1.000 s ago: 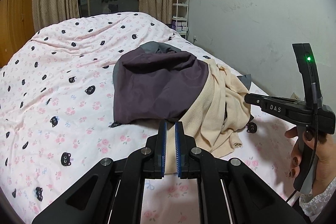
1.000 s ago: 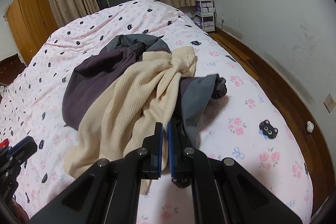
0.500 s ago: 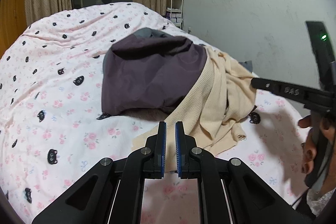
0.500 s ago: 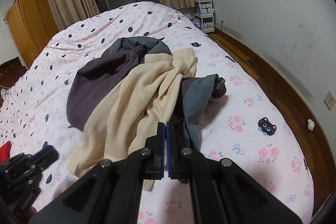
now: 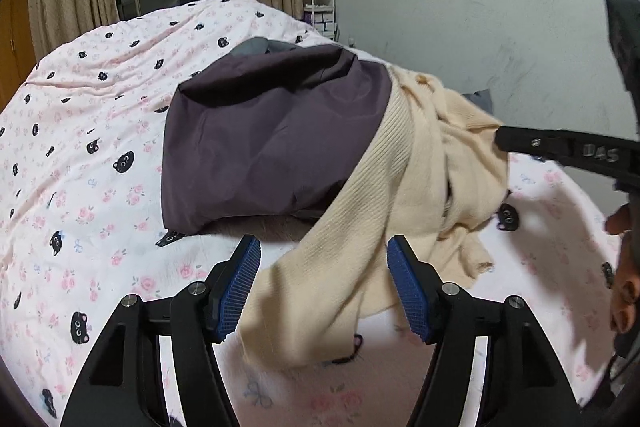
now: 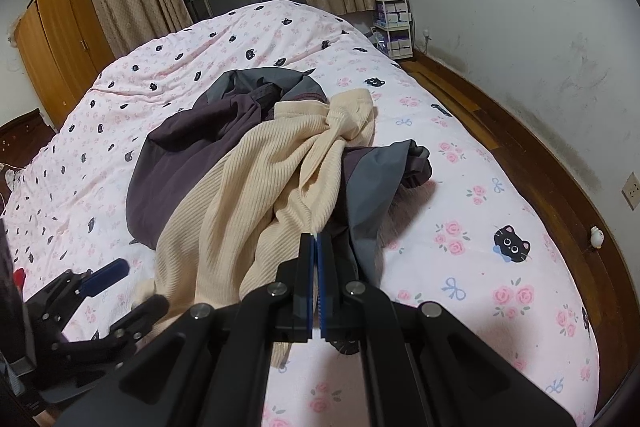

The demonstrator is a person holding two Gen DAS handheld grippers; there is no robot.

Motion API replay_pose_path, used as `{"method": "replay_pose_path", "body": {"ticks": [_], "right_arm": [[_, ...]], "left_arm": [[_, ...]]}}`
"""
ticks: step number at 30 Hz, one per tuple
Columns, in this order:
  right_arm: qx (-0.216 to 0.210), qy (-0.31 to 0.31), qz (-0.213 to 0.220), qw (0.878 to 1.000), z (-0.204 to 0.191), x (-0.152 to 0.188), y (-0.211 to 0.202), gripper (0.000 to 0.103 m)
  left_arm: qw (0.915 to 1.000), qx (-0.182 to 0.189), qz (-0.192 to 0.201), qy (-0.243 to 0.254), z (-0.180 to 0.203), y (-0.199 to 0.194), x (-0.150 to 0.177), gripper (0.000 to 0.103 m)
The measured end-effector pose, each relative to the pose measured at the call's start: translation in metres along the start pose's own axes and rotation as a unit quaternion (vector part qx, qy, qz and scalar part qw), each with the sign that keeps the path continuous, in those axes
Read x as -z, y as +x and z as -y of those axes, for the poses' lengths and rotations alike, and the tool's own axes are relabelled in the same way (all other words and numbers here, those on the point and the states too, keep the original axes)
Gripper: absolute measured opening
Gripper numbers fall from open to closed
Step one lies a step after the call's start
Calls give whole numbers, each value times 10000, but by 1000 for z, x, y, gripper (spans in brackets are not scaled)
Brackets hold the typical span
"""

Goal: Fold clothes

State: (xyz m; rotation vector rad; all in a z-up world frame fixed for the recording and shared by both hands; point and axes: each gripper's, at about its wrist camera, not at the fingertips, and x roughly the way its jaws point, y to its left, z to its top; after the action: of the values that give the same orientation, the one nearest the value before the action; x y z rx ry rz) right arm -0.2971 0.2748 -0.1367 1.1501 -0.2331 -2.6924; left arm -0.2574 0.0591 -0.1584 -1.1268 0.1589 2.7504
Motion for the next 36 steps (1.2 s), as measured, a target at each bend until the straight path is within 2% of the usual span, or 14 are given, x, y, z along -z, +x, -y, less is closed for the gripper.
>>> {"method": "replay_pose_path", "body": {"ticks": [2, 4, 5, 6, 9, 22, 36], "right_arm": [[-5, 5, -5, 10000, 0, 0, 0, 2], [-12, 10, -17, 10000, 0, 0, 1, 2], [-14, 14, -22, 10000, 0, 0, 2, 2], [-13, 15, -24, 10000, 0, 0, 2, 2], [-15, 39, -29, 10000, 1, 0, 3, 2], [-53, -58, 57, 10000, -10, -1, -9, 2], [-296, -143, 277, 9991, -39, 15, -61, 2]], "left_arm": [[10000, 47, -69, 11, 0, 7, 1, 59], [9998, 113, -146, 3, 0, 11, 3, 40], [9997, 129, -191, 2, 1, 13, 4, 22], [9997, 147, -218, -3, 1, 14, 5, 12], [9997, 143, -219, 35, 4, 13, 7, 7], [9999, 140, 22, -67, -2, -23, 3, 5], [9994, -7, 222, -265, -27, -82, 2, 5]]}}
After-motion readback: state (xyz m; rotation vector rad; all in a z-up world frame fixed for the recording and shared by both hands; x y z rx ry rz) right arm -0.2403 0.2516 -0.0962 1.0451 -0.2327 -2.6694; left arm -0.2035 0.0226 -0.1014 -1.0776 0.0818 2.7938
